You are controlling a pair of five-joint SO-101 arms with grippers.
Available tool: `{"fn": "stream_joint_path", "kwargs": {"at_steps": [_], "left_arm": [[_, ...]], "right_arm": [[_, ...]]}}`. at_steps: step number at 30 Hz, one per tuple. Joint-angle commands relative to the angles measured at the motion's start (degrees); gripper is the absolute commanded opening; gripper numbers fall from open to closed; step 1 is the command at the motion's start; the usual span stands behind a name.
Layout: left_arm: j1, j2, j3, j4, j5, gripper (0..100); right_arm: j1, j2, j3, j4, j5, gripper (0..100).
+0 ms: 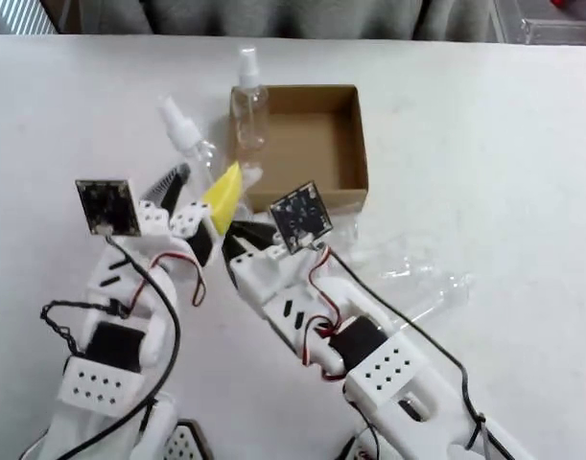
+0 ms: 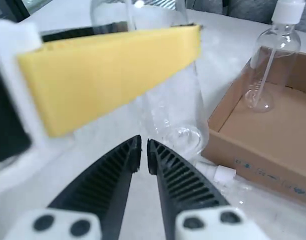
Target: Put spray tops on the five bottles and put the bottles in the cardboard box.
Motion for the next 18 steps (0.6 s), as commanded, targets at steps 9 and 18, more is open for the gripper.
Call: {"fn": "stream_joint_path", "kwargs": {"at_steps": [9,18], "left_arm": [[2.6,-6.7,1.6,0.2,0.3,2],[2.2,-1.3,1.4,-5.2,0.3,2]], "right_arm": [[1.6,-0.7,-0.3,4.4,-0.5,1.5],[16.4,-14.1,-0.2,25.7,3.1,1.5]]}}
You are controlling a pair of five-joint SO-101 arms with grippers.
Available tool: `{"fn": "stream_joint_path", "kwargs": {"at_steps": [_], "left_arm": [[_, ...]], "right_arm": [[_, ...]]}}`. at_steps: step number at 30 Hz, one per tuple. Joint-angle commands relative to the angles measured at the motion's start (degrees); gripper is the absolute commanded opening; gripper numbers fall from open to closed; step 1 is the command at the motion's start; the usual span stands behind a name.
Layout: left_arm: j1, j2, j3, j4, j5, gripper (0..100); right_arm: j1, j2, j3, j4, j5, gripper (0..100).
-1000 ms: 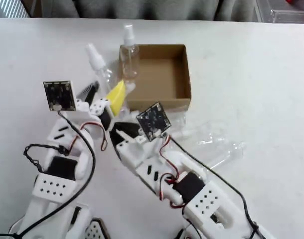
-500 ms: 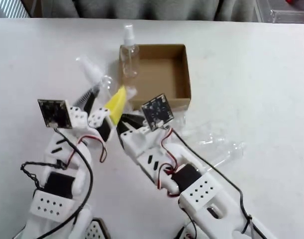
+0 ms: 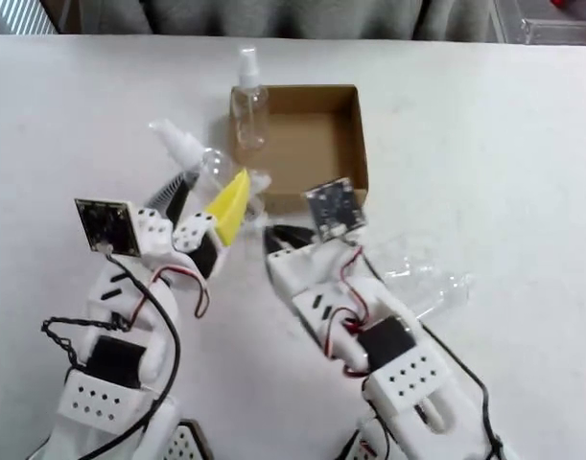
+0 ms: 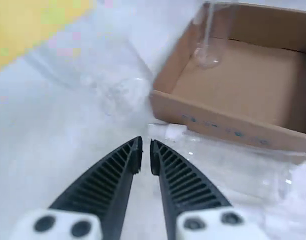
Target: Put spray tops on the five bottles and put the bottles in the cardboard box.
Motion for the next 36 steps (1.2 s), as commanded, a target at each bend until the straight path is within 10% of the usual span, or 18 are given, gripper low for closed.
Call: {"fn": "stream_joint_path", "kwargs": {"at_steps": [1,14,36], "left_arm": [[-0.4,6.1,-1.3,-6.0,0.3,2],[-3.2,38.7,-13.5,-24.6,0.3,3],[-0.9,78.9,-31.0,-49.4,-11.3,3]], "right_arm": [[8.5,-5.7,-0.3,8.9,4.6,1.5],[35.8,-15.7,18.5,6.0,7.6,1.5],[37.8,-15.9,28.9,-3.0,14.8,1.6]]}}
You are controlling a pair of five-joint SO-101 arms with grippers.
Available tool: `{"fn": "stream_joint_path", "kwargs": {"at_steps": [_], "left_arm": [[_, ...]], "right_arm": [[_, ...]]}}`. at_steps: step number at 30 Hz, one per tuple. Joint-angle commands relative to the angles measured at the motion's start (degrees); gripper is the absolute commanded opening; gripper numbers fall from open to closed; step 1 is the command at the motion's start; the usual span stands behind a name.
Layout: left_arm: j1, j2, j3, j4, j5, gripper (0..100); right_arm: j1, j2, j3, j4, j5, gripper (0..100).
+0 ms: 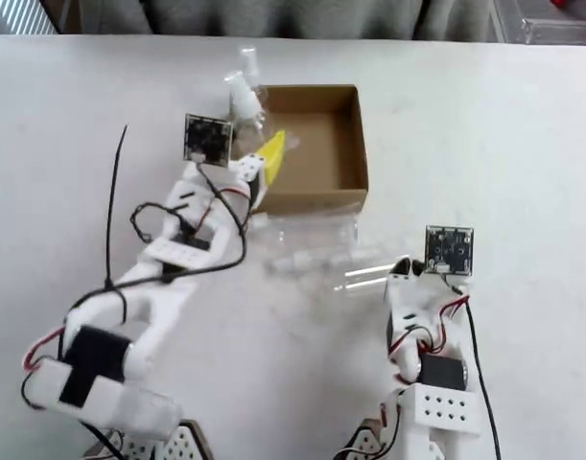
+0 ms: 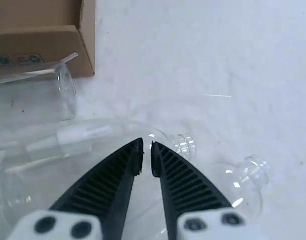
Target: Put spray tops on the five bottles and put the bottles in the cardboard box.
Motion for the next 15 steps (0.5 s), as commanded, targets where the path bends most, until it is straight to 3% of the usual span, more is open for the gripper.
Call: {"fn": "stream_joint_path", "kwargs": {"at_steps": [1,15], "left_arm": [[-1.9,2.7,-5.7,-2.7,-0.8,3],[-2.6,5.1,-6.3,-2.7,-0.8,3]], "right_arm": [[0.6,0.7,0.8,-0.9,0.7,1.6],[0.2,0.7,0.8,0.1,0.7,1.6]]}}
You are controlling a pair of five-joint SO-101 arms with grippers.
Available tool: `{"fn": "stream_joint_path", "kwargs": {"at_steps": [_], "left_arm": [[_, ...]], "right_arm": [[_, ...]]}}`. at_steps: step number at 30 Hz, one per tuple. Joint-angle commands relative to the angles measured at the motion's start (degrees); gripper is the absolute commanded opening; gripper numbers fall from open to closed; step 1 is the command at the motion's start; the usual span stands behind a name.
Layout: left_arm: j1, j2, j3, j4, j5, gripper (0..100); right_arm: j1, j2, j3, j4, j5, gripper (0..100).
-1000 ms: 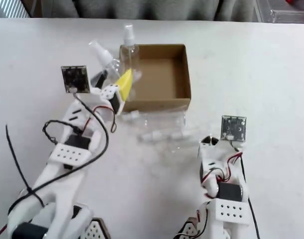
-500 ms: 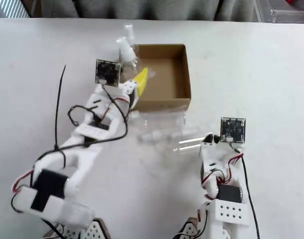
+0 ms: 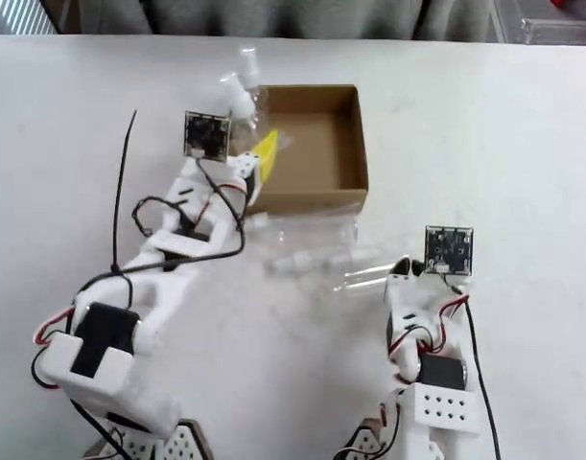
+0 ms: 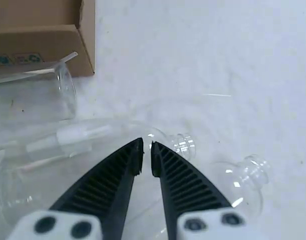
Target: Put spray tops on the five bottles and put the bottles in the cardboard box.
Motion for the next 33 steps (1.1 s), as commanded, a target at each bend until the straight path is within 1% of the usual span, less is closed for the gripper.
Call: {"fn": "stream_joint_path", "kwargs": {"at_steps": [1,5,9,17,19,22,27,29,31,33], "left_arm": [[-0.6,-0.6,-3.4,-1.7,-0.5,3],[-1.0,-0.4,-4.6,-1.3,-1.0,3],[-2.0,2.9,-6.8,-1.4,-4.6,3],[-2.5,9.5,-10.8,-1.7,-4.9,3],[-2.7,9.9,-10.9,-1.9,-4.9,3],[-2.7,10.2,-10.3,-4.9,-4.7,3],[-2.7,10.2,-10.3,-5.4,-4.6,3],[-2.7,10.3,-10.3,-5.3,-4.5,7],[-2.7,10.3,-9.4,-5.3,-4.3,13],[-2.7,10.3,-8.7,-5.3,-2.4,18]], "right_arm": [[0.2,0.7,0.8,0.2,0.7,1.6],[0.2,0.7,0.8,0.2,0.7,1.6],[0.1,0.7,0.8,0.2,0.7,1.6],[0.1,0.7,0.8,0.2,0.7,1.6],[0.1,0.7,0.8,0.2,0.7,1.6],[0.1,0.7,0.8,0.2,0.7,1.6],[0.1,0.7,0.8,0.2,0.7,1.6],[0.1,0.7,0.8,0.2,0.7,1.6],[0.1,0.7,0.8,0.2,0.7,1.6],[0.1,0.7,0.8,0.2,0.7,1.6]]}}
